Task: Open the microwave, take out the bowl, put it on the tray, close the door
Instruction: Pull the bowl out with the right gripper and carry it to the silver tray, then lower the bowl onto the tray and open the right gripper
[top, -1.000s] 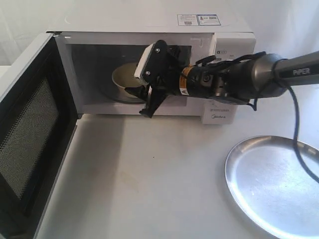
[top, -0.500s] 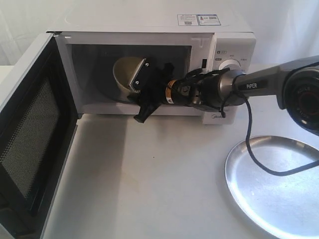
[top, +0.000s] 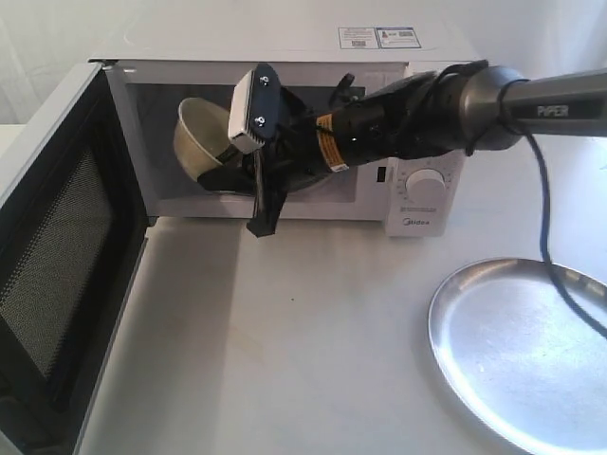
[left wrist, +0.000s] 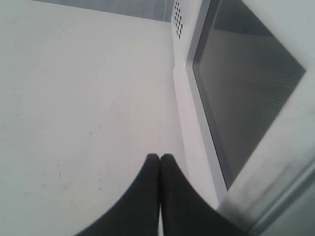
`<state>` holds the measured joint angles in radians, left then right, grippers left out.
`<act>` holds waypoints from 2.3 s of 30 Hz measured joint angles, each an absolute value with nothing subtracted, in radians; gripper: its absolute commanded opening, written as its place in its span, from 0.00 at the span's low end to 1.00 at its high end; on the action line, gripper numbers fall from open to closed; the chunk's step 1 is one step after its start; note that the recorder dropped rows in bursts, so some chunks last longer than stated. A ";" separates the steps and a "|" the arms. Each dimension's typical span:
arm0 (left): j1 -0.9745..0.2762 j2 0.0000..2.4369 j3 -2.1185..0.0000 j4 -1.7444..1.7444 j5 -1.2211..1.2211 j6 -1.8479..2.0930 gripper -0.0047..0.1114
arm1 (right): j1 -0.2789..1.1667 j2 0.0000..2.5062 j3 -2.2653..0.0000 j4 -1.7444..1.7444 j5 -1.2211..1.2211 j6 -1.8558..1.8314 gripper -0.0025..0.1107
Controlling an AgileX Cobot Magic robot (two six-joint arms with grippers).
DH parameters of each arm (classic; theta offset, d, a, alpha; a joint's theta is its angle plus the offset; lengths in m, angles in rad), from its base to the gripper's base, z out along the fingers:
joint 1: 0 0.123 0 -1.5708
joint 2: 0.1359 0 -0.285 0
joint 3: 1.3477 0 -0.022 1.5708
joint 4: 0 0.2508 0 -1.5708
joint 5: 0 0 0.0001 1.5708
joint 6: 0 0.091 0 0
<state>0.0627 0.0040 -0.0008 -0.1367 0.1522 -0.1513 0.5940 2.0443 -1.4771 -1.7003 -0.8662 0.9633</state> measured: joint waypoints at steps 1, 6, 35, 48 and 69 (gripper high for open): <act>0.063 0.004 -0.001 -0.137 0.152 -0.151 0.04 | 0.588 2.025 -1.455 -1.715 -0.930 0.984 0.02; 0.063 0.004 -0.001 -0.137 0.152 -0.151 0.04 | 0.555 1.901 -1.332 -1.741 -1.160 1.048 0.02; 0.063 0.004 -0.001 -0.137 0.162 -0.151 0.04 | 0.412 1.574 -0.572 -1.746 -0.064 1.415 0.02; 0.063 0.004 -0.001 -0.137 0.162 -0.151 0.04 | 0.412 1.561 -0.568 -1.748 -0.161 1.445 0.02; 0.063 0.004 -0.001 -0.103 0.118 -0.155 0.04 | 0.412 1.199 -0.508 -1.745 -0.231 1.536 0.29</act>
<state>0.0627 0.0040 -0.0008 -0.1033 0.1177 -0.1551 0.4121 1.1988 -0.5079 -1.7446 -0.2307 1.5363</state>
